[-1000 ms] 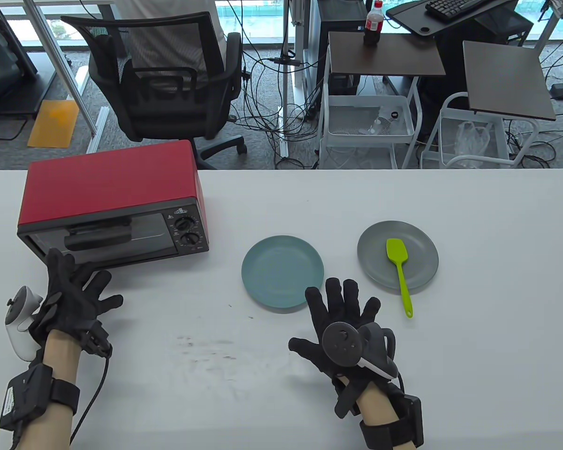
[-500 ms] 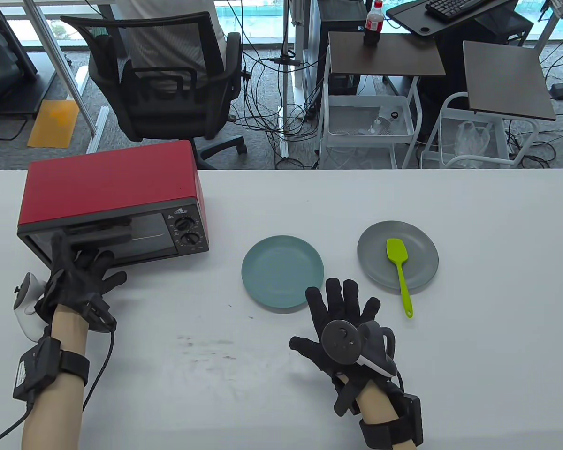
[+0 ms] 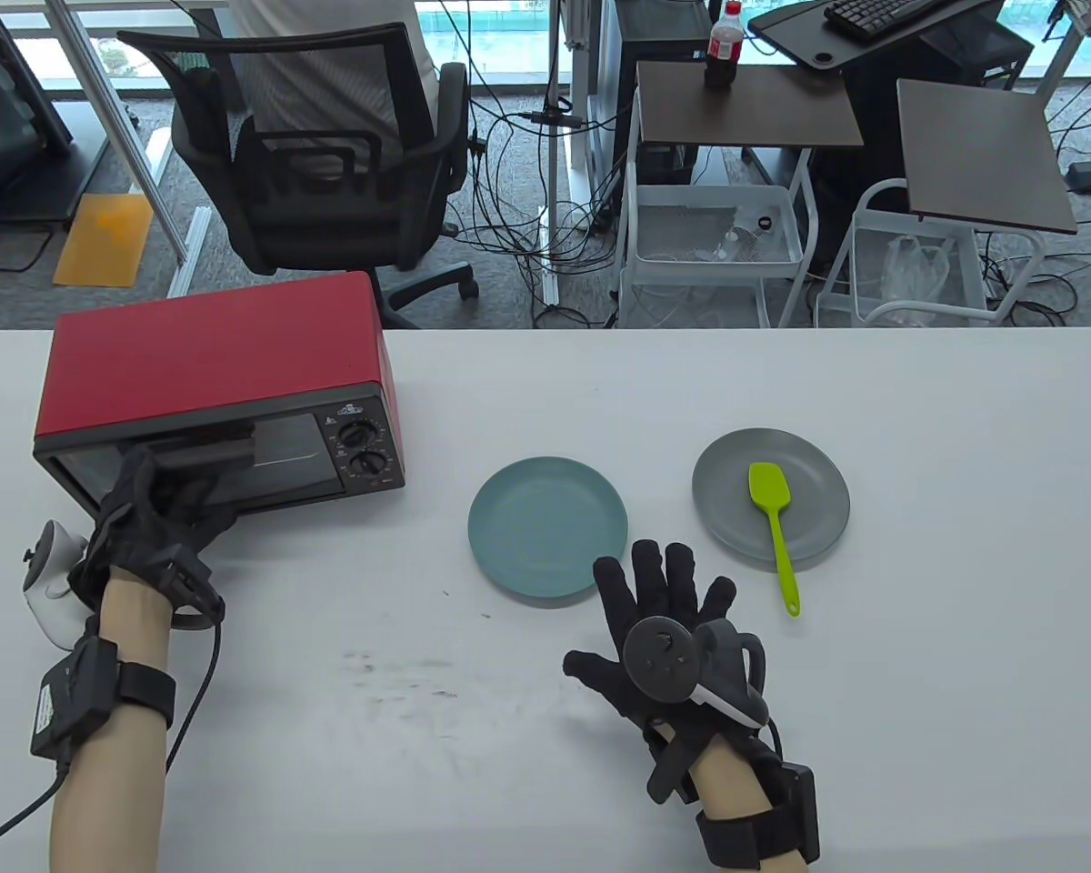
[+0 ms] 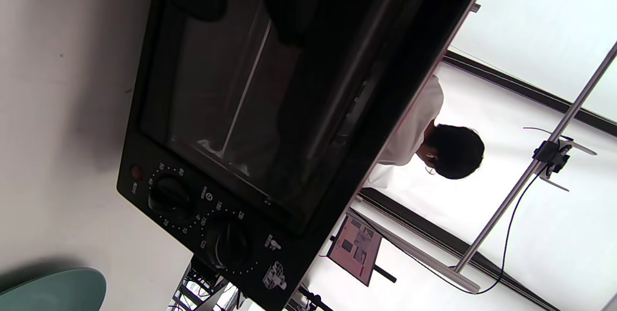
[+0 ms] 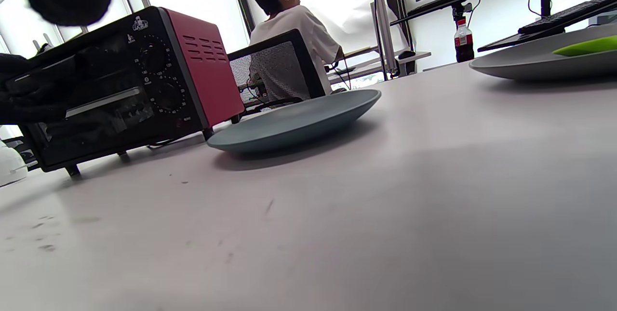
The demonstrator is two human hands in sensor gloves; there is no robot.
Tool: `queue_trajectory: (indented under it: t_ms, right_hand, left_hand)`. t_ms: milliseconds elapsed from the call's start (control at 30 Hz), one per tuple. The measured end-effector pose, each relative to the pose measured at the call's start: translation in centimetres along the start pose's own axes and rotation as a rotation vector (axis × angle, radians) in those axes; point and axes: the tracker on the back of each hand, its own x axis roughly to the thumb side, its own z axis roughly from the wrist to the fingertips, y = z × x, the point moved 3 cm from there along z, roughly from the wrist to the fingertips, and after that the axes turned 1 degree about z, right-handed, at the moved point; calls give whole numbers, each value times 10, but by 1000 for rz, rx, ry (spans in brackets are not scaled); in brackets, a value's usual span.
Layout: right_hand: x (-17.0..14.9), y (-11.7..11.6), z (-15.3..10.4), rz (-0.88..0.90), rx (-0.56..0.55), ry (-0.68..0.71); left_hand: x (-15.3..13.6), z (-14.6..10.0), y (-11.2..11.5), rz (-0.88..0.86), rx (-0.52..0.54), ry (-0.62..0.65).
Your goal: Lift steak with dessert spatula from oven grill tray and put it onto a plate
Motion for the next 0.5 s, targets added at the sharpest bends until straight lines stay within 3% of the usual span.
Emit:
queue_trajectory:
  t_ms: [500]
  right_hand:
    - [1,-1,2,5,8,5]
  left_hand:
    - [-9,-17,-2,4,71,47]
